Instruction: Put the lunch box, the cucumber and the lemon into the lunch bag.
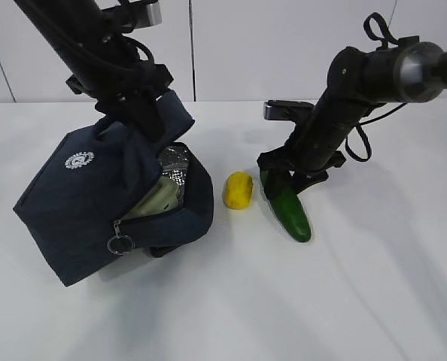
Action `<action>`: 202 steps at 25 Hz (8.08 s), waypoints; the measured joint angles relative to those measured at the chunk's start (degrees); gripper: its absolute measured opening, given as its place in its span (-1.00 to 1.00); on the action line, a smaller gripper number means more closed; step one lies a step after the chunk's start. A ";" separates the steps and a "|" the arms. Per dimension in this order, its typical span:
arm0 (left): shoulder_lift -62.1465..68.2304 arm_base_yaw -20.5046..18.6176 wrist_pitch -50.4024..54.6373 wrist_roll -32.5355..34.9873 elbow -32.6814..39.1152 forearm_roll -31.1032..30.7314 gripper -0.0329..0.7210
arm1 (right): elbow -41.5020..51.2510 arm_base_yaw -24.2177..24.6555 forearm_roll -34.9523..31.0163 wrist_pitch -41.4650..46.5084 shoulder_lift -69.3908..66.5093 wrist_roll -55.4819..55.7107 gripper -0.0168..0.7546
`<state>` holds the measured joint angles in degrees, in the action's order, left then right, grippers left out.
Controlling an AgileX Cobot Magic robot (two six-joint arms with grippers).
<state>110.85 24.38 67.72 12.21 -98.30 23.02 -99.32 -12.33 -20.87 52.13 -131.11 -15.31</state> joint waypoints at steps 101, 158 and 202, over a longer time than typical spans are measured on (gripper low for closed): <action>0.00 0.00 1.80 0.10 0.00 2.20 -0.89 | 2.12 2.91 -43.94 8.45 3.03 -31.41 0.32; 0.00 0.00 2.20 1.06 0.00 2.20 -0.89 | 0.02 -6.62 -7.37 -7.73 -1.03 4.57 -0.08; 0.00 0.00 2.33 1.19 0.00 2.87 -0.90 | -2.25 -2.26 -62.27 5.99 -5.90 -42.15 -0.11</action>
<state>110.85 24.38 70.05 13.40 -98.30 25.90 -101.57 -14.59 -83.14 58.12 -137.01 -57.46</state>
